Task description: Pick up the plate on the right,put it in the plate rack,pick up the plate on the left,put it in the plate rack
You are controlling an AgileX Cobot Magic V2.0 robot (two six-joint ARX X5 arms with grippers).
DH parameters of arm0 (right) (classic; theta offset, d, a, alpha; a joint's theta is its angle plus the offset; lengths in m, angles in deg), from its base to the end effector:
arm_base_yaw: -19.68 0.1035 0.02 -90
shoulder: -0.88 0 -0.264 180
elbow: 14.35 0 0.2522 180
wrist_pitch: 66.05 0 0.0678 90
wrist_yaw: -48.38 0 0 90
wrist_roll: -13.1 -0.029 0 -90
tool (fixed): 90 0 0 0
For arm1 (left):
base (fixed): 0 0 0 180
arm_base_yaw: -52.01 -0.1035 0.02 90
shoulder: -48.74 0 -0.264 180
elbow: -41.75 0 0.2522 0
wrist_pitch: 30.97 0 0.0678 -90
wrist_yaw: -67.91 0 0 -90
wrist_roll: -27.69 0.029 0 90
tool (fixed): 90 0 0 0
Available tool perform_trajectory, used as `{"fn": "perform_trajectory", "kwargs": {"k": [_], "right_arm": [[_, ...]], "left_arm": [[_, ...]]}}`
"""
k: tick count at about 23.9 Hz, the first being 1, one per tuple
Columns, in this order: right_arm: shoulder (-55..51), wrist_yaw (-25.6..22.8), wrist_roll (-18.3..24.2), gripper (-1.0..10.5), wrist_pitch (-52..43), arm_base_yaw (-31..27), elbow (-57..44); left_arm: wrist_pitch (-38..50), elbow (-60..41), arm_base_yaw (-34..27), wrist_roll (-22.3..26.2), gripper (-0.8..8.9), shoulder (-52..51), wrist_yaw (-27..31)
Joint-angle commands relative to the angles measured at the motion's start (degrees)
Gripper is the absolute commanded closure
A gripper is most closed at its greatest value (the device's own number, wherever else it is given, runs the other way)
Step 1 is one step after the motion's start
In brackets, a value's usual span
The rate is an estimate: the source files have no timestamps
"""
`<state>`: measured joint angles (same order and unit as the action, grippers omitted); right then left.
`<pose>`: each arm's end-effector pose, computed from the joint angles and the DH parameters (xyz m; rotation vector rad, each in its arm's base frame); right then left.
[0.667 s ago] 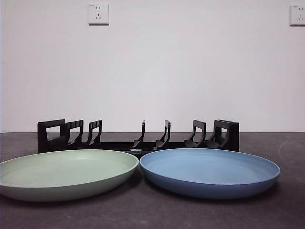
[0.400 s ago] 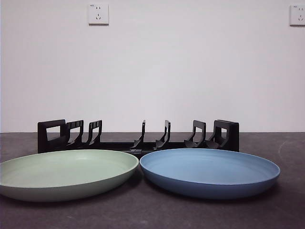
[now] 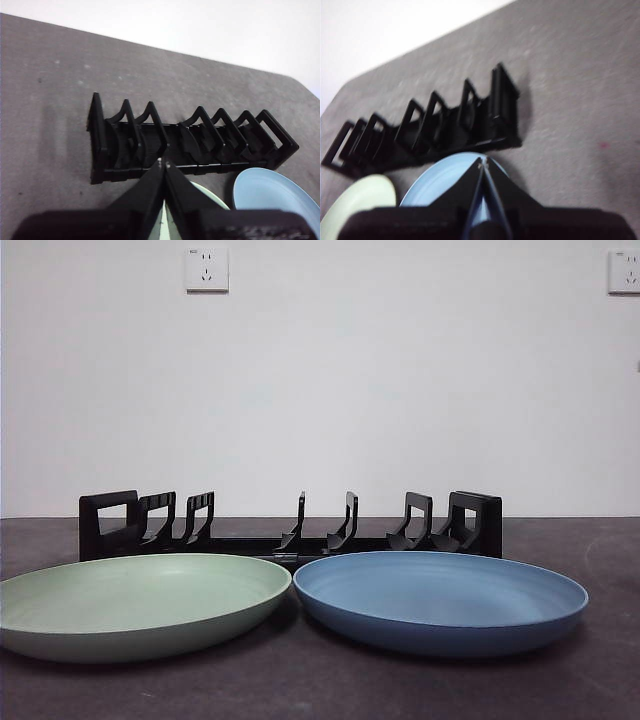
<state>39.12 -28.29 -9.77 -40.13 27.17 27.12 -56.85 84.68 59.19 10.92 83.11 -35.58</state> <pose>0.1509 0.0266 0.2441 0.4098 0.4642 0.2746 0.1412 -0.0246 0.2615 -0.3040 0.3538 -0.3111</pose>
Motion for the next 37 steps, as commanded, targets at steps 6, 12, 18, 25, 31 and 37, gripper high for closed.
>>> {"fn": "perform_trajectory", "kwargs": {"k": [6, 12, 18, 25, 31, 37], "right_arm": [[17.8, 6.8, 10.1, 9.5, 10.5, 0.1, 11.1], [31.9, 9.1, 13.6, 7.2, 12.5, 0.1, 16.1], [43.1, 9.2, 13.9, 7.3, 9.8, 0.1, 16.1], [52.0, 13.4, 13.7, 7.8, 7.1, 0.2, 16.1], [52.5, 13.2, 13.3, 9.6, 7.2, 0.2, 16.1], [46.6, 13.4, 11.8, 9.6, 10.8, 0.2, 17.2]], "left_arm": [[0.2, 6.0, -0.1, 3.3, 8.14, 14.4, -8.3], [0.1, 6.5, 0.0, 2.9, 5.30, 22.0, -12.4], [-0.1, 9.1, 0.3, 3.0, 5.30, 23.9, -14.0], [-0.1, 11.8, 1.3, 3.1, 5.31, 25.1, -13.5], [0.0, 11.8, 1.4, 3.6, 5.31, 25.1, -13.6], [-1.0, 13.6, 7.0, 19.6, 5.31, 25.1, -22.8]]}}
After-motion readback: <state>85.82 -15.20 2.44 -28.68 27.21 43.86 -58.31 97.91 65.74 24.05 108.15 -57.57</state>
